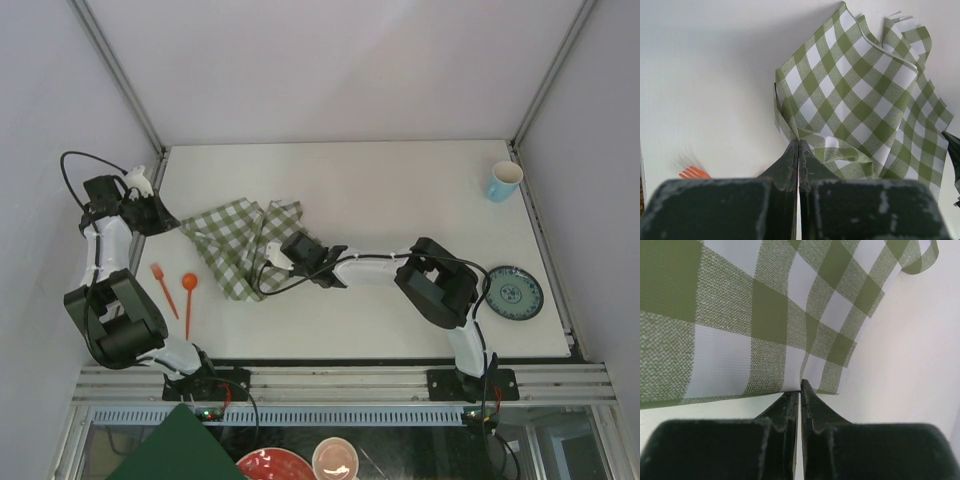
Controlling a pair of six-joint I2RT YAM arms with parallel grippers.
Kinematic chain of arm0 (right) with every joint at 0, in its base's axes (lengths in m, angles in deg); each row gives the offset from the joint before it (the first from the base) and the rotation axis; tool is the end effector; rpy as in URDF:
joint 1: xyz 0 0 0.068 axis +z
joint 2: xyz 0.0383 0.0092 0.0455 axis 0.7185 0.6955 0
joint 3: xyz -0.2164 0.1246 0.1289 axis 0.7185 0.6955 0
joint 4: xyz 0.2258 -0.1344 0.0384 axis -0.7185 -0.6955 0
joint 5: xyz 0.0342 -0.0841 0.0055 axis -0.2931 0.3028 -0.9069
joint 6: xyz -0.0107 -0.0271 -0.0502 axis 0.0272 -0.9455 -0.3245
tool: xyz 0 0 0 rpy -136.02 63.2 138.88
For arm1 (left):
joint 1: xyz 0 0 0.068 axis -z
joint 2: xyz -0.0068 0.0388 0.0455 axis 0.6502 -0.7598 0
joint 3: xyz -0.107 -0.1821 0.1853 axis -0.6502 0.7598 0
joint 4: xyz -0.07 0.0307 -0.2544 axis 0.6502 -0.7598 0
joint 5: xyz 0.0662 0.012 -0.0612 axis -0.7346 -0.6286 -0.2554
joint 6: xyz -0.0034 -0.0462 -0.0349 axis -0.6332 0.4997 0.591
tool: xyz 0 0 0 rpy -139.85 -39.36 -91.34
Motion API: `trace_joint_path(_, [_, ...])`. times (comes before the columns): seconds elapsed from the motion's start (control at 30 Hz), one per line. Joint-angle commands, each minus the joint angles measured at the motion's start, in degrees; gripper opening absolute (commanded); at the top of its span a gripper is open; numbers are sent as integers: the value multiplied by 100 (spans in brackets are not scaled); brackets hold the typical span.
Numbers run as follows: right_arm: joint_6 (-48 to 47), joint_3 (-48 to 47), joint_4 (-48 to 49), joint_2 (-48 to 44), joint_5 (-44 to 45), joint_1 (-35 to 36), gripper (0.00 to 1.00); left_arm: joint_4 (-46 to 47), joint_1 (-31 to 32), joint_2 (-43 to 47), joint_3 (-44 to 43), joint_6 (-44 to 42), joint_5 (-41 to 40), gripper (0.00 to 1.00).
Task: Set the dinner table for one person
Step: Flatten out the napkin at the center of the board.
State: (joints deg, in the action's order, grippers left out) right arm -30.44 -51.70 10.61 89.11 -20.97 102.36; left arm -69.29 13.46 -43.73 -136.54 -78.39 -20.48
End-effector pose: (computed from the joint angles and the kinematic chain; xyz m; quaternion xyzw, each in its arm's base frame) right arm 0.2546 0.3594 0.1429 -0.6196 0.6985 -0.0852 0.3477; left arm 0.3015 0.1296 0.2790 -0.0611 0.9108 -0.1516 0.3792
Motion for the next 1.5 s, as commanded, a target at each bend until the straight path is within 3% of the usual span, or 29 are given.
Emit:
trace_joint_path(0.0, [173,-426,-631,-160,209,-125,0,281,-60,299,155,132,138,0])
trace_joint_path(0.17, [411,-891,-1829,-258,405,-177,0,518,-66,609,280,249,-73,0])
trace_joint_path(0.4, [1242,-2346,-4109,-83,669,-253,0,694,-67,988,444,251,-331,0])
trace_joint_path(0.7, [2038,-2484,-5789,-37,1314,-309,0,534,-66,1570,759,-82,-587,0])
trace_joint_path(1.23, [1912,-1628,-5531,-975,1551,-1145,0,341,-70,2393,1158,-580,-1117,0])
trace_joint_path(1.47, [1776,-1502,-5777,-1132,1212,-1219,0,-227,-59,2289,1031,-774,-602,0])
